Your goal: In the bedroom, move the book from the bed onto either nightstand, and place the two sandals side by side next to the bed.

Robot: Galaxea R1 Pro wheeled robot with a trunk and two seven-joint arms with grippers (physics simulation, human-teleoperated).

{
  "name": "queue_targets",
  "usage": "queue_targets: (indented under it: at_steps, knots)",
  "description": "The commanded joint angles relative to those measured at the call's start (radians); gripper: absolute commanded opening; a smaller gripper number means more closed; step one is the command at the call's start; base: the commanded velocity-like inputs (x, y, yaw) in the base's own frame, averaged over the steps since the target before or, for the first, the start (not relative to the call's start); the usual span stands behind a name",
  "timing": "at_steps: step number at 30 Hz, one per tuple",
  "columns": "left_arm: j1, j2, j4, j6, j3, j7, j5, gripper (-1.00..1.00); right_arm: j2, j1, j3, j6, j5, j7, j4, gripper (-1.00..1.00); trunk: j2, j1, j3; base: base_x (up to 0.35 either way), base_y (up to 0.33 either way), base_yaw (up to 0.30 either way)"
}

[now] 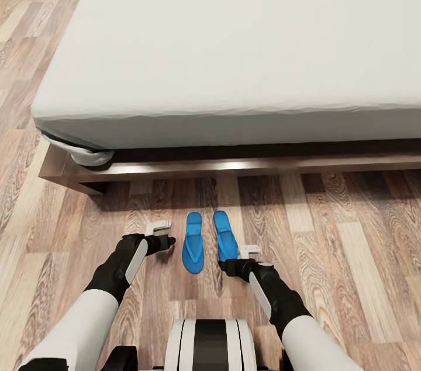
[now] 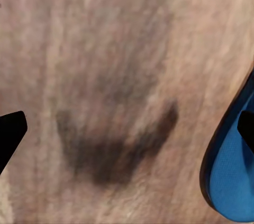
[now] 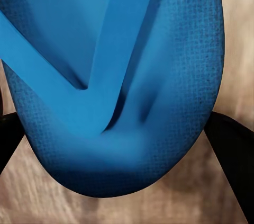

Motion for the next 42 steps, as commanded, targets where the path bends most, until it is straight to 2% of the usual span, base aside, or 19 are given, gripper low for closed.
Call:
queue_targets:
  at_steps: [1, 13, 20, 26, 29, 42]
  knots:
    - [0.000, 0.000, -0.001, 0.005, 0.001, 0.004, 0.009, 1.00, 0.000, 0.000, 0.000, 0.005, -0.006, 0.000, -0.002, -1.00, 0.000, 0.000, -0.001, 0.074, 0.054, 0.000]
    - [0.000, -0.001, -0.002, 0.005, 0.002, 0.004, 0.009, 1.00, 0.000, 0.000, 0.000, 0.007, -0.005, 0.000, -0.003, -1.00, 0.000, 0.000, -0.001, 0.033, 0.017, 0.000]
    - [0.000, -0.001, -0.002, 0.006, 0.003, 0.004, 0.009, 1.00, 0.000, 0.000, 0.000, 0.007, -0.005, 0.000, -0.003, -1.00, -0.002, 0.003, -0.028, 0.000, 0.000, 0.000]
    - [0.000, -0.001, -0.003, 0.006, 0.003, 0.004, 0.009, 1.00, 0.000, 0.000, 0.000, 0.007, -0.005, 0.000, -0.003, -1.00, -0.002, 0.003, -0.028, 0.000, 0.000, 0.000]
    - [0.000, -0.001, -0.002, 0.006, 0.003, 0.004, 0.009, 1.00, 0.000, 0.000, 0.000, 0.007, -0.005, 0.000, -0.003, -1.00, -0.003, 0.004, -0.039, 0.000, 0.000, 0.000]
    - [0.000, -0.001, -0.003, 0.006, 0.003, 0.004, 0.009, 1.00, 0.000, 0.000, 0.000, 0.007, -0.005, 0.000, -0.006, -1.00, -0.003, 0.004, -0.039, 0.000, 0.000, 0.000]
